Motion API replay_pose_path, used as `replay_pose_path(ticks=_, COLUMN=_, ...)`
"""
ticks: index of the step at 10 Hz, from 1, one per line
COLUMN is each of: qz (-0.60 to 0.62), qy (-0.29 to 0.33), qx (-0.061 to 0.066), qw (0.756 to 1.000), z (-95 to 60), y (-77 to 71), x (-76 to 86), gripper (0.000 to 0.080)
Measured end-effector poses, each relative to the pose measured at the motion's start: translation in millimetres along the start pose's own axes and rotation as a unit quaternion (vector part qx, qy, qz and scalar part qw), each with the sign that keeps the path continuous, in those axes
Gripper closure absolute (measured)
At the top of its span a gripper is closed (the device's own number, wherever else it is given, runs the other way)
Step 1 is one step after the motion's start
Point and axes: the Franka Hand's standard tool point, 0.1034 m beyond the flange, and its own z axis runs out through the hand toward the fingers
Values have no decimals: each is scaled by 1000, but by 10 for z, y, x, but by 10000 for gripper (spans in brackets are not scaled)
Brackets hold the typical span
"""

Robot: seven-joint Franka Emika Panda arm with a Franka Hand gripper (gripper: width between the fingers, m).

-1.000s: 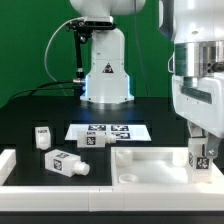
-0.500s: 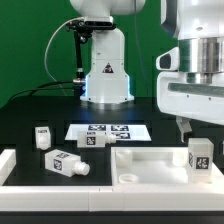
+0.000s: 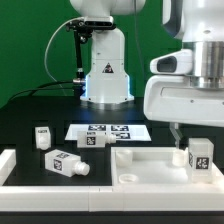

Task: Assemble one leg

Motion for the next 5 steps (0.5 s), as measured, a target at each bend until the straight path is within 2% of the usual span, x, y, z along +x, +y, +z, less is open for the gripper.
replay_pose_path(ticks=2, qz=-50, qy=2, qx=-2, qw=999, z=4, y=20, x=10, gripper=151)
replay_pose_path(ticks=4, qz=-167, qy=8, qx=-10, qw=986, z=-3, y=66, x=57, gripper=151)
replay_pose_path(ticks=5, qz=-148, qy=8, qx=-9, qw=989, z=-3, y=66, x=57, gripper=151)
